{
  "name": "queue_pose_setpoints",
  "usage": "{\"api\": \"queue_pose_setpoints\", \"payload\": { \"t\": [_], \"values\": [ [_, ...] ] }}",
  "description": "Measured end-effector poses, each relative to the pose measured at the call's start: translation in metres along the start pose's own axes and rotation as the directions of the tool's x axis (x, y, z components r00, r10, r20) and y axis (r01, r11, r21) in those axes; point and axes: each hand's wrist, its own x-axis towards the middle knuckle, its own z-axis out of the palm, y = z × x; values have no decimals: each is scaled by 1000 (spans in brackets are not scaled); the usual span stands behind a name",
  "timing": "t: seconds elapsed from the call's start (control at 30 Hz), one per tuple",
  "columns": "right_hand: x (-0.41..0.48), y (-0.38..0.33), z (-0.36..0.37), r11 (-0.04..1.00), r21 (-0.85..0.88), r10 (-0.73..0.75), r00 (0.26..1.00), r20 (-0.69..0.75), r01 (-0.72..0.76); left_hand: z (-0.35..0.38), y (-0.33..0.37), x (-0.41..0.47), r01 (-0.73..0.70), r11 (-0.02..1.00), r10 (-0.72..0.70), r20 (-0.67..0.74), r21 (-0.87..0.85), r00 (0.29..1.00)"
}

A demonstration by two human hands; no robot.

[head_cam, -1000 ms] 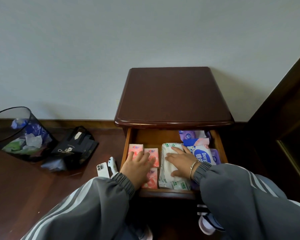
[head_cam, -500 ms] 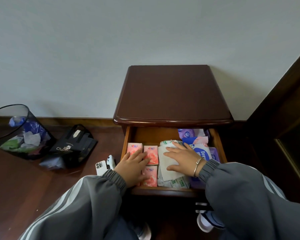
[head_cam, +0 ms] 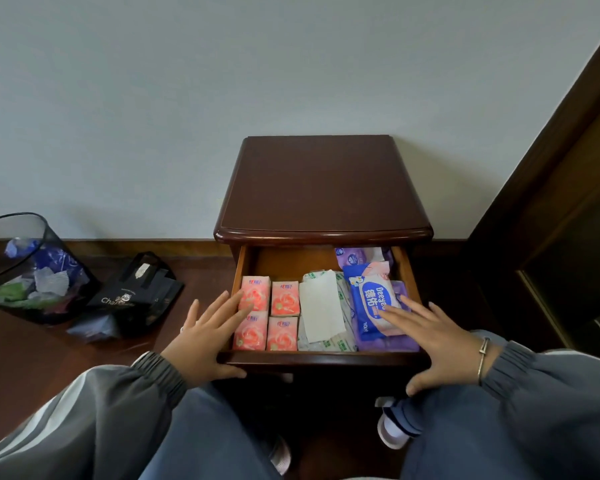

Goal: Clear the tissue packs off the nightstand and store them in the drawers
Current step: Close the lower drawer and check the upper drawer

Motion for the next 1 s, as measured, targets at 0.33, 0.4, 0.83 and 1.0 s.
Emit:
{"api": "queue_pose_setpoints", "payload": {
  "t": [0.33,0.4,0.83,1.0],
  "values": [
    [18,15,-25,972,-174,87,930,-356,-158,-22,2,17,146,989,-139,-283,2,949],
    [34,24,-35,963,-153,153,915,-372,-223,-27,-2,38,159,987,-158,-315,-24,936],
    [138,62,-45,894,105,374,596,-711,-435,-29,-35,165,295,956,-241,-554,7,797],
    [139,63,-42,890,116,386,595,-705,-440,-31,-34,165,278,960,-247,-523,-20,816]
  ]
}}
